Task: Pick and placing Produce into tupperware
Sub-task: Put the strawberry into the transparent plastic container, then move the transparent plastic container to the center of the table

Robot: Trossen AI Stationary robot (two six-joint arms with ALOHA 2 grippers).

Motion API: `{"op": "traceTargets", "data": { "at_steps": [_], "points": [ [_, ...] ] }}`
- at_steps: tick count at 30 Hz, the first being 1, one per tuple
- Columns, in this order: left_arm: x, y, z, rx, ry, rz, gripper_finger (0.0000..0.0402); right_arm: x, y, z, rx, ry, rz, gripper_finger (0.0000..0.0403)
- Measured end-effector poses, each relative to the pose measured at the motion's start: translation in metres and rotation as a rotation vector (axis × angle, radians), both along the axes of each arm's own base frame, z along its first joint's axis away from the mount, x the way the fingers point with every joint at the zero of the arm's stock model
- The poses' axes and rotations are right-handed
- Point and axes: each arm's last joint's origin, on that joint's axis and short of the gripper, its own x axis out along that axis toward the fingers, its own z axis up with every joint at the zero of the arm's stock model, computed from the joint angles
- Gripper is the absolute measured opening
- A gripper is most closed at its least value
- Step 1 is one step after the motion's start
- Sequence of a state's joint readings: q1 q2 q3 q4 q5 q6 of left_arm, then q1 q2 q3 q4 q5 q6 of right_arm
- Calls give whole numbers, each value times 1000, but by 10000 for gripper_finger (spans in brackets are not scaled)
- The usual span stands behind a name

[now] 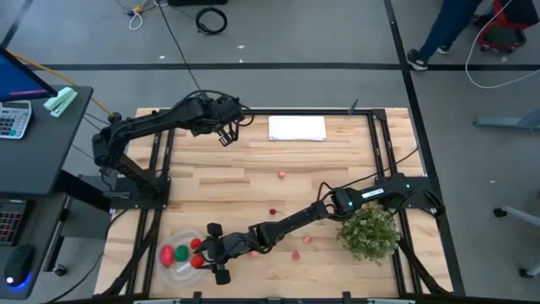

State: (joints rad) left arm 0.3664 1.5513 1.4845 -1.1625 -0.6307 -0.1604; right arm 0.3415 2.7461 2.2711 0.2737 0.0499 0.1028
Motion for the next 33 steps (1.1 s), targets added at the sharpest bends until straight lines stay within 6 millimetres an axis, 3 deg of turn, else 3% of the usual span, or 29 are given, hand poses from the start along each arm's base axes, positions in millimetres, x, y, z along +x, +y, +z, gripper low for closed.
{"op": "traceTargets", "data": {
  "at_steps": [10, 16, 22, 28, 33],
  "points": [
    [-1, 0, 0, -2, 15, -8, 22, 4, -15, -3, 4, 49, -52, 289],
    [-16, -17, 6, -40, 143, -82, 24, -1, -25, 27, -25, 144, -76, 286],
    [-56, -53, 29, -75, 134, -12, 10, -27, -34, 59, -122, 426, -81, 275],
    [-97, -106, 62, -338, -250, -96, 5, -57, -42, 88, -159, 648, -105, 263],
    [-129, -143, 72, -455, -392, -91, 5, -66, -35, 103, -143, 647, -111, 245]
  ]
}}
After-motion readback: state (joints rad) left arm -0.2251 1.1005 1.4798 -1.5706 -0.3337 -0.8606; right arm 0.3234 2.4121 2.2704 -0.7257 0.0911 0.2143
